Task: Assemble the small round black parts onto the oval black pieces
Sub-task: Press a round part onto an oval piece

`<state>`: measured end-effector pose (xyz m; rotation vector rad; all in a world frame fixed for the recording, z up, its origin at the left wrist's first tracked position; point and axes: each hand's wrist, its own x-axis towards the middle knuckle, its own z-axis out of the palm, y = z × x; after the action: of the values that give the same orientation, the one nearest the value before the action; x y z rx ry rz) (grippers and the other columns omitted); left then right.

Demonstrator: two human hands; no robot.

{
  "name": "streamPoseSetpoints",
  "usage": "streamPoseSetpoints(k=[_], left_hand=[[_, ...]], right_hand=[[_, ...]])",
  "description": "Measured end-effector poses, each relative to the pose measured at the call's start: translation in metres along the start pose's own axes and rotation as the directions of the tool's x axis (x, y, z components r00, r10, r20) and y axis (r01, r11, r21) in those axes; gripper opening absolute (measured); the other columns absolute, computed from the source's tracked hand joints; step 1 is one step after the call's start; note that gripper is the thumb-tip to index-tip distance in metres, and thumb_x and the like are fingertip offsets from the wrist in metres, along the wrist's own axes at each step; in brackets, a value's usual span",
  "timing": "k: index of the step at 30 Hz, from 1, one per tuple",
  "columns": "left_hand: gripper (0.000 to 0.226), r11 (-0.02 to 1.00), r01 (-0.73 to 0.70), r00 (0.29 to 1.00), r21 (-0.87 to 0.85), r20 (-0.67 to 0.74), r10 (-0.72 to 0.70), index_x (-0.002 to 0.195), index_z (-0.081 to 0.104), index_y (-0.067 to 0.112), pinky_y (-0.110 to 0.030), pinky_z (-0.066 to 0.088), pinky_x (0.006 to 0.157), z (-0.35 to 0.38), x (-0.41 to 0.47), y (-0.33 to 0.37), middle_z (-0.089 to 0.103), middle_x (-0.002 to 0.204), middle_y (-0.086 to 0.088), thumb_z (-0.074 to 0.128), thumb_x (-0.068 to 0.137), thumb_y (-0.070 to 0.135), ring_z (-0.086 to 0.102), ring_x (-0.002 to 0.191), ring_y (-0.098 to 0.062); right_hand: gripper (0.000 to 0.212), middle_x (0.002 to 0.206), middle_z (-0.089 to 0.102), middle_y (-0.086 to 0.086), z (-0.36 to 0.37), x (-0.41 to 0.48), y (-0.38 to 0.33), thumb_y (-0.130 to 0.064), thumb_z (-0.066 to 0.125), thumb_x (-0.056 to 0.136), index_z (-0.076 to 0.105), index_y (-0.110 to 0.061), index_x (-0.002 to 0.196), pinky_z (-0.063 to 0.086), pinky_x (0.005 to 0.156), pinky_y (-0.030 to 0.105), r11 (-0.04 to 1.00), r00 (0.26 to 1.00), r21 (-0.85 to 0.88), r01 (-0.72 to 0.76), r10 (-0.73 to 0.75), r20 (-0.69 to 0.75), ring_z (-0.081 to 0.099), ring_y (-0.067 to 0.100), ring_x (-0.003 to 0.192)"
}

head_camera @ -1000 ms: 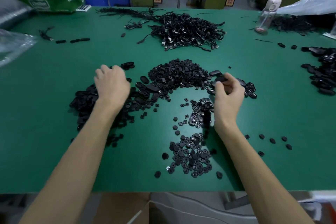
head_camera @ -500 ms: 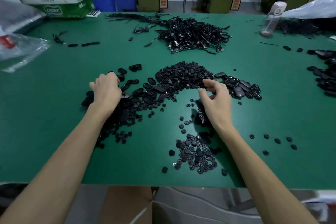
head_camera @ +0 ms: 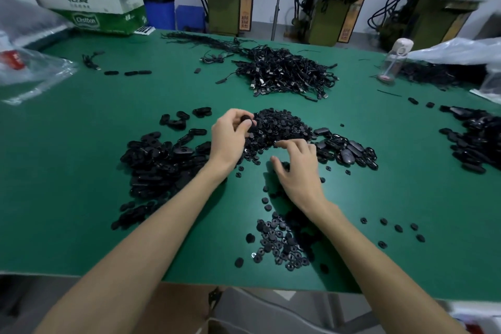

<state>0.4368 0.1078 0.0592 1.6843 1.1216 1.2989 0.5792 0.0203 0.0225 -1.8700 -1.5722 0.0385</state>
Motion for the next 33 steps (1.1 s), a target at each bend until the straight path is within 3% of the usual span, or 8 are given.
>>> streamPoseSetpoints(k=[4,8,10,12,19,22,27,33], left_hand=[[0.014,0.997,-0.063,0.998,0.036,-0.003,0.064,0.110,0.066,0.015,-0.036,0.062,0.082,0.012,0.005,-0.001,0.070,0.097,0.004,0.057,0.104,0.007,0.068,0.085,-0.009],[0.015,0.961,-0.245,0.968,0.128,0.091,0.235,0.114,0.066,0.010,-0.036,0.053,0.096,0.026,-0.003,-0.006,0.067,0.110,-0.001,0.056,0.103,0.006,0.062,0.102,-0.016],[0.016,0.947,-0.281,0.960,0.158,0.034,0.279,0.116,0.065,0.008,-0.036,0.050,0.097,0.028,-0.009,-0.010,0.066,0.112,-0.001,0.054,0.105,0.006,0.060,0.106,-0.018],[0.016,0.947,-0.279,0.952,0.159,-0.085,0.295,0.117,0.064,0.006,-0.036,0.050,0.097,0.028,-0.010,-0.015,0.064,0.111,0.000,0.053,0.105,0.006,0.059,0.106,-0.018],[0.014,0.996,-0.091,0.989,0.009,-0.115,0.091,0.114,0.065,0.013,-0.040,0.053,0.094,0.031,-0.009,-0.014,0.069,0.110,-0.002,0.055,0.105,0.010,0.064,0.104,-0.022],[0.015,0.991,0.022,0.990,-0.130,-0.133,-0.039,0.105,0.066,0.022,-0.031,0.055,0.086,0.031,-0.008,-0.010,0.071,0.101,0.003,0.057,0.103,0.010,0.067,0.095,-0.013],[0.021,0.912,0.190,0.971,-0.363,-0.069,-0.230,0.098,0.068,0.018,-0.025,0.060,0.073,0.032,-0.008,-0.012,0.073,0.097,0.002,0.057,0.103,0.002,0.071,0.088,-0.009],[0.016,0.852,0.243,0.955,-0.464,-0.037,-0.293,0.102,0.070,0.014,-0.026,0.061,0.074,0.025,-0.004,-0.017,0.075,0.100,-0.008,0.059,0.102,0.002,0.074,0.087,-0.012]], right_hand=[[0.056,0.149,0.049,0.007,0.000,0.027,0.002,-0.033,0.068,0.099,0.051,-0.013,0.149,0.031,0.117,0.041,0.998,0.997,-0.028,0.060,-0.059,0.048,0.035,0.025,0.140],[0.072,0.172,0.007,0.011,0.013,0.069,-0.002,-0.038,0.057,0.103,0.020,-0.024,0.164,0.009,0.127,0.049,0.984,0.978,-0.151,0.096,-0.065,0.197,0.006,0.033,0.158],[0.074,0.173,-0.010,0.007,0.020,0.090,-0.003,-0.044,0.049,0.104,0.009,-0.032,0.165,0.000,0.127,0.055,0.977,0.954,-0.191,0.094,-0.033,0.299,-0.009,0.034,0.158],[0.074,0.172,-0.015,0.004,0.025,0.109,-0.003,-0.054,0.042,0.104,0.004,-0.037,0.164,-0.005,0.126,0.059,0.965,0.938,-0.248,0.088,0.004,0.347,-0.016,0.033,0.157],[0.078,0.173,0.004,-0.003,0.032,0.156,0.005,-0.081,0.020,0.095,0.011,-0.043,0.163,-0.007,0.123,0.065,0.961,0.926,-0.275,-0.040,0.139,0.351,-0.007,0.033,0.159],[0.074,0.171,0.016,-0.003,0.039,0.154,0.017,-0.077,0.023,0.097,0.019,-0.042,0.162,0.005,0.125,0.059,0.958,0.905,-0.282,-0.052,0.165,0.393,0.009,0.032,0.157],[0.062,0.163,0.035,-0.001,0.048,0.137,0.029,-0.068,0.030,0.101,0.039,-0.039,0.155,0.016,0.124,0.047,0.956,0.937,-0.289,0.043,0.062,0.345,0.025,0.026,0.152],[0.055,0.156,0.043,-0.001,0.042,0.107,0.018,-0.060,0.036,0.104,0.046,-0.033,0.151,0.022,0.123,0.044,0.969,0.940,-0.225,0.106,-0.024,0.340,0.031,0.025,0.147]])
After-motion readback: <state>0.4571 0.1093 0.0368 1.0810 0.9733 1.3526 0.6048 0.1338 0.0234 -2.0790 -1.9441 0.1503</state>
